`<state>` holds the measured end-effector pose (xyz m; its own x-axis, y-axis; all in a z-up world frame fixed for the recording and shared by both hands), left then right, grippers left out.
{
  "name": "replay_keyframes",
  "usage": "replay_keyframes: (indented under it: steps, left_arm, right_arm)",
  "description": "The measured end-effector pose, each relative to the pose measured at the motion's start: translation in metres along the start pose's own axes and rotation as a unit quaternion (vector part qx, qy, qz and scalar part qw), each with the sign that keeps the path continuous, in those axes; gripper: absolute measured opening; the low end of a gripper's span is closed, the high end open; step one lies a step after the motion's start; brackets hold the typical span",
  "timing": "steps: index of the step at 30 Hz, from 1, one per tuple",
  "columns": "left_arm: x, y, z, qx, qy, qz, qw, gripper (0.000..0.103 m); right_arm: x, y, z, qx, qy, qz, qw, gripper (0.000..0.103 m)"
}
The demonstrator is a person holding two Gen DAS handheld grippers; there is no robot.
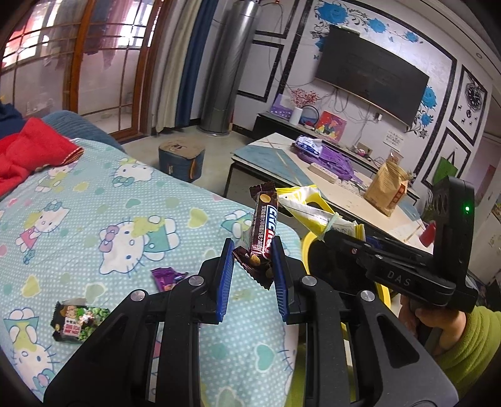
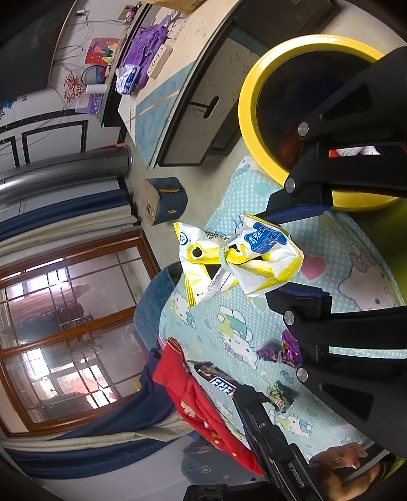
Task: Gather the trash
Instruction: 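Carry the chocolate bar and snack bag over the yellow bin with both tools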
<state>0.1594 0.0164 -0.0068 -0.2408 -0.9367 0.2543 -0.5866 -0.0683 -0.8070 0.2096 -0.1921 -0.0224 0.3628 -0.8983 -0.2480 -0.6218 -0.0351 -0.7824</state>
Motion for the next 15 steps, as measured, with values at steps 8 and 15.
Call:
replay_keyframes:
  steps: [8,15]
  left_arm:
    - [0.018,0.002,0.009,-0.006,0.016,0.022,0.9996,0.018]
    - [0.031,0.004,0.013,-0.010,0.027,0.037,0.9989,0.018]
  right_arm:
    - [0.021,0.008,-0.011,-0.002,0.018,0.006,1.000,0.032]
    - [0.039,0.011,-0.023,0.003,0.033,0.020,0.999,0.032]
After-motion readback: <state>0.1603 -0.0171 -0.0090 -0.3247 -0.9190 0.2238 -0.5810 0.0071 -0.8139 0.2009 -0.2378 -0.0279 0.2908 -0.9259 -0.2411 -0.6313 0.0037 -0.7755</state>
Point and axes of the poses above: each gripper's, at about its wrist camera, not at the fingertips, and z roughly the way its jaws point, x to its right, y to its underside, the point moved 1 cm from there along z, roughly the way its jaws point, and after that the axes turned 2 degrees about x, right-handed, at the moved point
